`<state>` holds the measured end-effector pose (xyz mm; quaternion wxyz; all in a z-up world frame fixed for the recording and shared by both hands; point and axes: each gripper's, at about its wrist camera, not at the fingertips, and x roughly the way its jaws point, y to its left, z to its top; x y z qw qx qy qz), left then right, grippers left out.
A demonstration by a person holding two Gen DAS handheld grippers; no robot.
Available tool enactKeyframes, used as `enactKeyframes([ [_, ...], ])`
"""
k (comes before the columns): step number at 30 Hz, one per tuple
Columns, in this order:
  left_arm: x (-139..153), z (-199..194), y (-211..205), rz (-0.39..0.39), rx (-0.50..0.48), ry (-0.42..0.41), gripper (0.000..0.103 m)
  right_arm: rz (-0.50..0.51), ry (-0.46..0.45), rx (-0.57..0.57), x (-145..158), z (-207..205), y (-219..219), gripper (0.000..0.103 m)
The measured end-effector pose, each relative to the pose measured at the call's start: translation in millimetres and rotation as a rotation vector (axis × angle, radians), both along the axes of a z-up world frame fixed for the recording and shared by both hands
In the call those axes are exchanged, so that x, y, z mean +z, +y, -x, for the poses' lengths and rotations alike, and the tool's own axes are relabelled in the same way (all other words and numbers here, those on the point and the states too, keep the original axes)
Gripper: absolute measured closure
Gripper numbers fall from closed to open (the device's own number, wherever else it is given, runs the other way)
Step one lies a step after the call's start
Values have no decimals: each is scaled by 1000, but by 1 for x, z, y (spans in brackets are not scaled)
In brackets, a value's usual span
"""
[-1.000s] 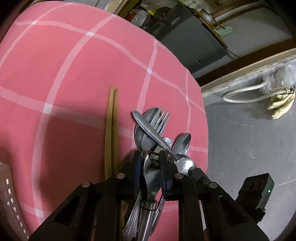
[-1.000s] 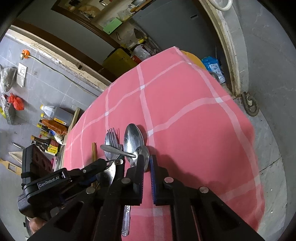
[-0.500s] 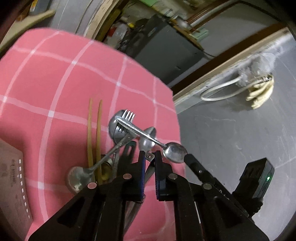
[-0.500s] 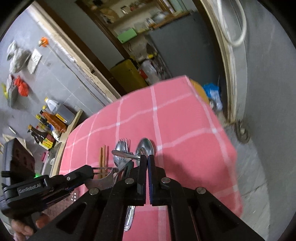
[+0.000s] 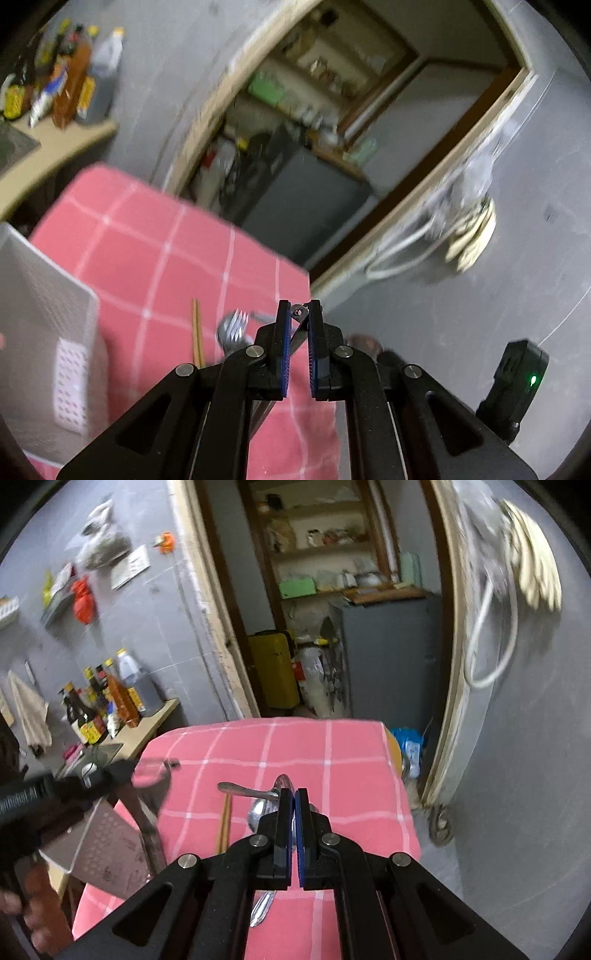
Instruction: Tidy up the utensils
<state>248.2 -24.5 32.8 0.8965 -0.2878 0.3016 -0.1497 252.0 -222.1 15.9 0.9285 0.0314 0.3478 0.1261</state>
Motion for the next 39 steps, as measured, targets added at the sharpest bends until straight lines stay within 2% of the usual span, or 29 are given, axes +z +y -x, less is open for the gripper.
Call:
enactKeyframes([
  [4,33,15,26,-1,78,-118,98,84,-30,66,30,13,24,101],
  [8,53,27,64,6,141,-190,98,169,-64,143,59,26,52,101],
  [12,59,35,92,-2,181,-222,98,236,-106,238,86,35,85,101],
  [17,57,48,120,-21,208,-261,98,269,-119,330,99,41,124,101],
  [20,53,54,130,-31,214,-278,97,317,-112,382,97,41,152,101],
  [24,44,57,141,-25,210,-276,97,467,-124,443,84,44,192,101],
  [28,28,56,146,-10,203,-262,97,569,-115,495,67,48,216,101],
  [39,-13,60,151,37,201,-184,97,596,-6,560,24,44,244,101],
])
